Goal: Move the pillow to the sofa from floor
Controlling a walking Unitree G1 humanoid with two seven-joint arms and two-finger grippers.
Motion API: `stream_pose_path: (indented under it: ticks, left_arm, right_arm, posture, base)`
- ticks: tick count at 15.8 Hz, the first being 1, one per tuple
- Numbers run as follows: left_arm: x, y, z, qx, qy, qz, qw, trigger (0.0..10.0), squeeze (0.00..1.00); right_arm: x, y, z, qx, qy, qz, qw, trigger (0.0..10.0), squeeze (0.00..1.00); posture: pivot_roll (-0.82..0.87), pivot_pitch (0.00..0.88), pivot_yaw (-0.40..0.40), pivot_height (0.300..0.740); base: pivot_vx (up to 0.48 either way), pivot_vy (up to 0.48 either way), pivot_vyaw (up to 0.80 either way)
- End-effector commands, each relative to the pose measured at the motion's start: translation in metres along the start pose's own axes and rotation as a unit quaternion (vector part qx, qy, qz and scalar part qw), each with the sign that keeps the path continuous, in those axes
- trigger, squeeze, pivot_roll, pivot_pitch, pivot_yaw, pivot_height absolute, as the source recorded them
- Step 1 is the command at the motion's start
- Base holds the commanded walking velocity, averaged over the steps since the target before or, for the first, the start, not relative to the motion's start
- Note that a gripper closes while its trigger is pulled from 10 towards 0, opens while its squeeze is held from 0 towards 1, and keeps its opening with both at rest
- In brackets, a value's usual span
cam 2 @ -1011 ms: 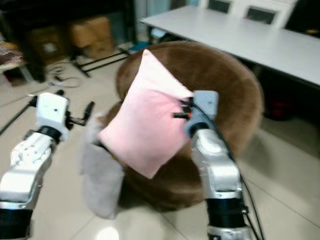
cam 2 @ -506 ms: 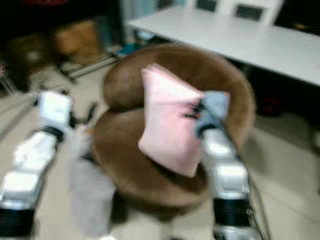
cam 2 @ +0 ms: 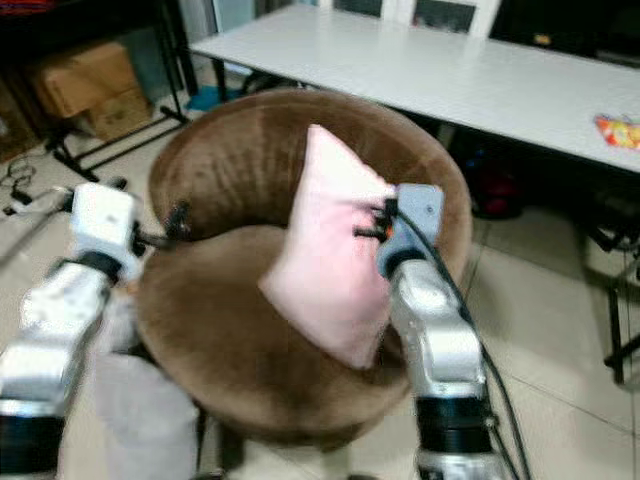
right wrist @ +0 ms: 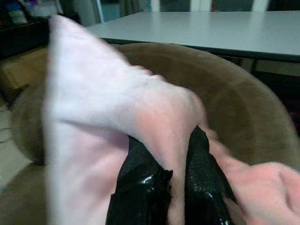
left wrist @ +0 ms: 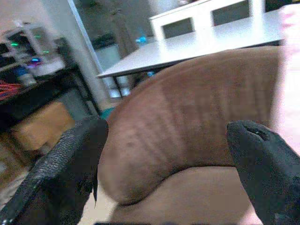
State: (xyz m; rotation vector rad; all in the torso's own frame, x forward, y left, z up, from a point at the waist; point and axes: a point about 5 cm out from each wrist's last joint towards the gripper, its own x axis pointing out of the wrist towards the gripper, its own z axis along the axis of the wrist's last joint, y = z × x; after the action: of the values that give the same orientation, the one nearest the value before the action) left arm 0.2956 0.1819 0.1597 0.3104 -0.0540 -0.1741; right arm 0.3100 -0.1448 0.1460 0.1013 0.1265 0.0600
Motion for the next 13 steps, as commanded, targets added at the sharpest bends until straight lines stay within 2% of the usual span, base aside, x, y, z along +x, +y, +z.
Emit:
stream_pose_path:
  ticks: [1, 4, 5, 10, 13]
  left_arm:
    - [-0.0001, 0.0076, 0.0043, 0.01, -0.008, 0.008, 1.0, 10.0, 0.0]
    - [0.0001, 0.0073, 0.0042, 0.009, -0.008, 0.007, 1.0, 10.0, 0.0]
    - [-0.0002, 0.0066, 0.004, 0.009, -0.008, 0.007, 1.0, 10.0, 0.0]
    - [-0.001, 0.0055, 0.0021, 0.011, -0.004, 0.006, 1.0, 10.0, 0.0]
    - [-0.0023, 0.0002, -0.0006, 0.018, 0.003, -0.023, 1.0, 10.0, 0.0]
  right_arm:
    - [-0.0005, 0.0084, 0.0213, -0.006, -0.05, 0.023, 0.998, 10.0, 0.0]
    - [-0.0004, 0.0106, 0.0223, -0.011, -0.053, 0.031, 0.998, 10.0, 0.0]
    - [-0.0002, 0.009, 0.0211, 0.01, -0.053, 0.023, 0.998, 10.0, 0.0]
    - [0.0006, 0.0077, 0.0221, 0.005, -0.054, 0.022, 0.998, 10.0, 0.0]
    - [0.0008, 0.0084, 0.0233, 0.004, -0.054, 0.022, 0.998, 10.0, 0.0]
  posture:
    - [-0.04, 0.0, -0.01, 0.74]
    - [-0.04, 0.0, -0.01, 0.74]
    - [-0.04, 0.0, -0.014, 0.74]
    - [-0.04, 0.0, -0.02, 0.74]
    - [-0.04, 0.0, -0.022, 0.74]
  base:
    - [0.337, 0.0, 0.52]
    - [0.341, 0.0, 0.8]
    - [0.337, 0.0, 0.0]
    - [0.33, 0.0, 0.0]
    - [0.0, 0.0, 0.0]
